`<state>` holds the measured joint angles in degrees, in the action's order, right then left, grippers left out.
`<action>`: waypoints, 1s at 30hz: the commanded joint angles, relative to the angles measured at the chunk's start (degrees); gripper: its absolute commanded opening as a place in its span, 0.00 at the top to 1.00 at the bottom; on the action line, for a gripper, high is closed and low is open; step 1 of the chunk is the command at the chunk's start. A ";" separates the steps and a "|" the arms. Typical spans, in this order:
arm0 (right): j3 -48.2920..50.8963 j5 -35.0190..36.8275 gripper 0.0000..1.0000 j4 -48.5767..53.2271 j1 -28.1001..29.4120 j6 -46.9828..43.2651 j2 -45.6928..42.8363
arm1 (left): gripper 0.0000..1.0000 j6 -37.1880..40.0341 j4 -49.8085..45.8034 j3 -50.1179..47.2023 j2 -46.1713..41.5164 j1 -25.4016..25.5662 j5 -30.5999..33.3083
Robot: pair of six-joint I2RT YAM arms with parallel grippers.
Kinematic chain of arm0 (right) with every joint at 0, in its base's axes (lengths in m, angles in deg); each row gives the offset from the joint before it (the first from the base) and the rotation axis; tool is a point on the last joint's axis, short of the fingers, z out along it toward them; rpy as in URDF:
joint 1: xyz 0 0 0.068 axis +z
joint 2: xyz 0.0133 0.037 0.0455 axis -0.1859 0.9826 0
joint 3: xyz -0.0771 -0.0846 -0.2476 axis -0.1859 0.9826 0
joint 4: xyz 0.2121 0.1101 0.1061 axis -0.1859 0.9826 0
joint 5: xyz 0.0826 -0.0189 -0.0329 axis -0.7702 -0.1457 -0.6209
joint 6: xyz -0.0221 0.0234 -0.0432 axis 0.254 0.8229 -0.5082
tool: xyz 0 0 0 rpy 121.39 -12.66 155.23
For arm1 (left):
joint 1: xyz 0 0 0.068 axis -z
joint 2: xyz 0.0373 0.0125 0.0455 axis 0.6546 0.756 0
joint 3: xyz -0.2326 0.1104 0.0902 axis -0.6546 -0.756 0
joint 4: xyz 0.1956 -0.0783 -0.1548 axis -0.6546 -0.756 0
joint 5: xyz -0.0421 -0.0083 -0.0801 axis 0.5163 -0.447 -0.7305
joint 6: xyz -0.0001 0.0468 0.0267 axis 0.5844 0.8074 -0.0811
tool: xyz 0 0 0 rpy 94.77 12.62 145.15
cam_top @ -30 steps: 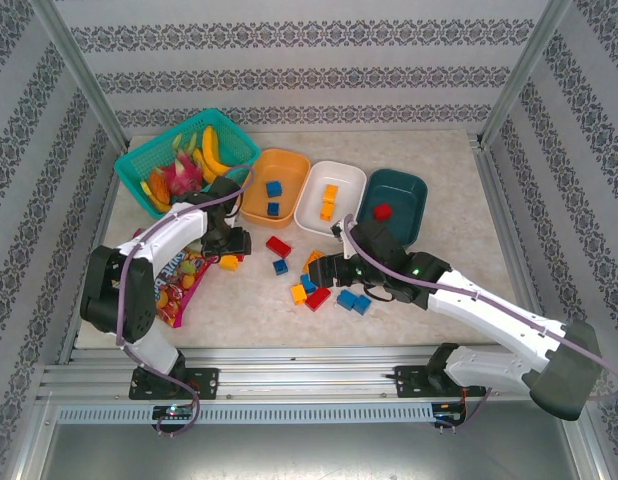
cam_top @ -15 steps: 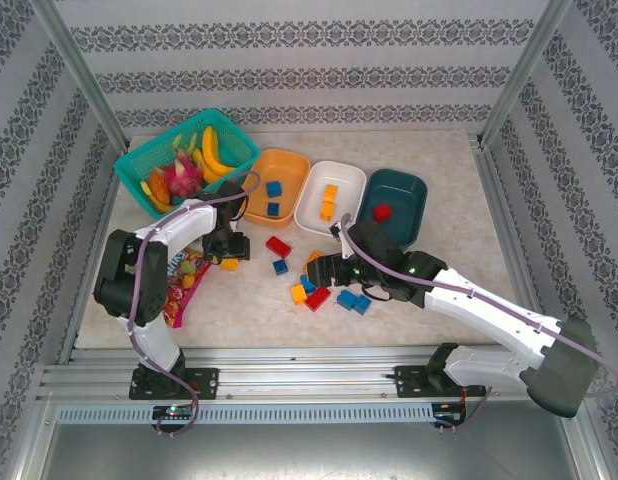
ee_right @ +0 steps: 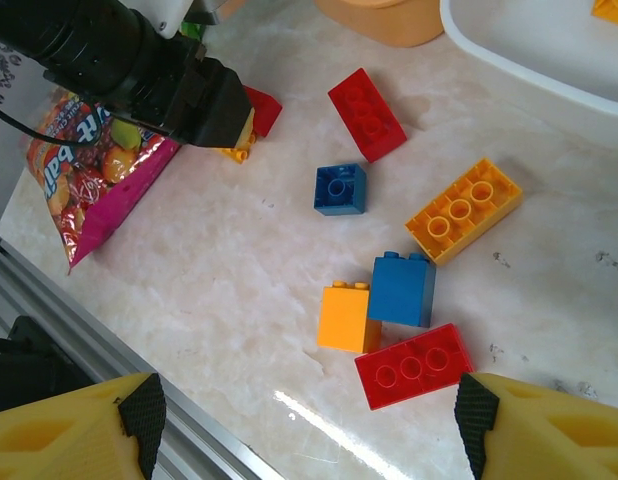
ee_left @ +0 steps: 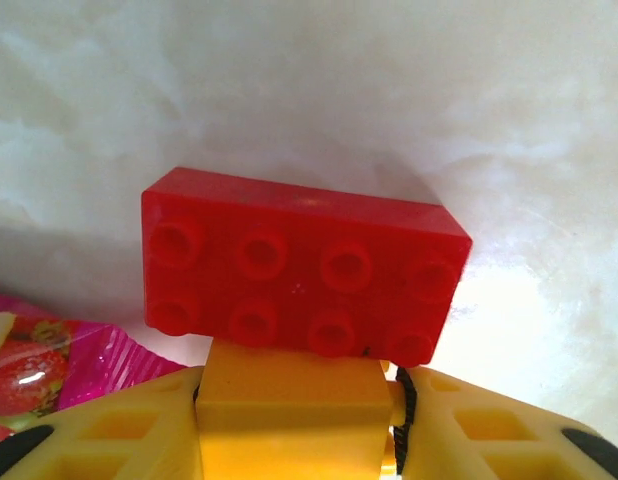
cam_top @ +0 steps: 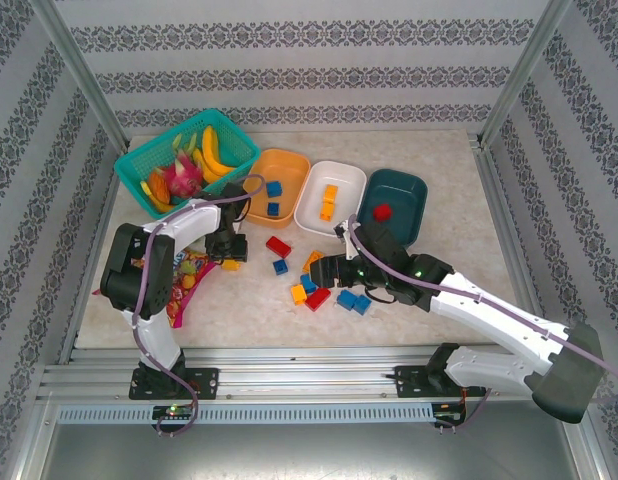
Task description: Sort the legos into containers by color
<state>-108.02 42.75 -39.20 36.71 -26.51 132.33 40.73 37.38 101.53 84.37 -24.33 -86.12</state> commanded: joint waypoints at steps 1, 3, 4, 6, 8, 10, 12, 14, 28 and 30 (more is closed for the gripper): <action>-0.52 1.92 0.22 0.28 0.28 0.27 -0.56 | 0.61 0.04 -0.40 -0.34 -1.98 0.91 0.34; -1.23 2.82 0.22 0.29 -0.08 0.40 -1.23 | 0.61 -0.90 -2.09 -0.13 -4.55 1.51 0.13; -1.62 3.56 0.22 0.20 -0.29 0.52 -1.81 | 0.62 -1.62 -3.38 0.20 -6.06 1.88 -0.38; -2.43 5.56 0.22 0.27 -0.92 0.85 -3.23 | 0.62 -3.27 -5.54 1.21 -9.16 2.49 -2.19; -3.25 7.60 0.22 0.38 -2.60 1.74 -4.84 | 0.63 -5.26 -7.24 3.27 -11.64 3.72 -4.75; -3.69 8.73 0.22 0.33 -5.17 3.13 -6.46 | 0.63 -6.92 -8.10 6.67 -12.59 5.55 -6.22; -3.66 9.02 0.22 -0.12 -8.45 4.22 -7.75 | 0.63 -8.09 -8.44 10.96 -11.77 7.71 -6.81; -3.53 9.24 0.22 -0.06 -12.20 5.13 -8.69 | 0.63 -8.83 -8.50 16.51 -8.98 10.07 -6.84; -5.91 3.24 0.23 2.57 -26.24 6.59 -5.67 | 0.64 -7.17 -9.89 52.69 21.40 18.55 -4.48; -5.51 2.82 0.23 2.75 -26.29 6.73 -5.79 | 0.64 -6.93 -10.68 56.50 24.79 18.85 -3.56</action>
<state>-112.13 47.19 -37.41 10.78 -20.48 126.56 33.19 29.73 153.18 106.77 -6.15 -91.71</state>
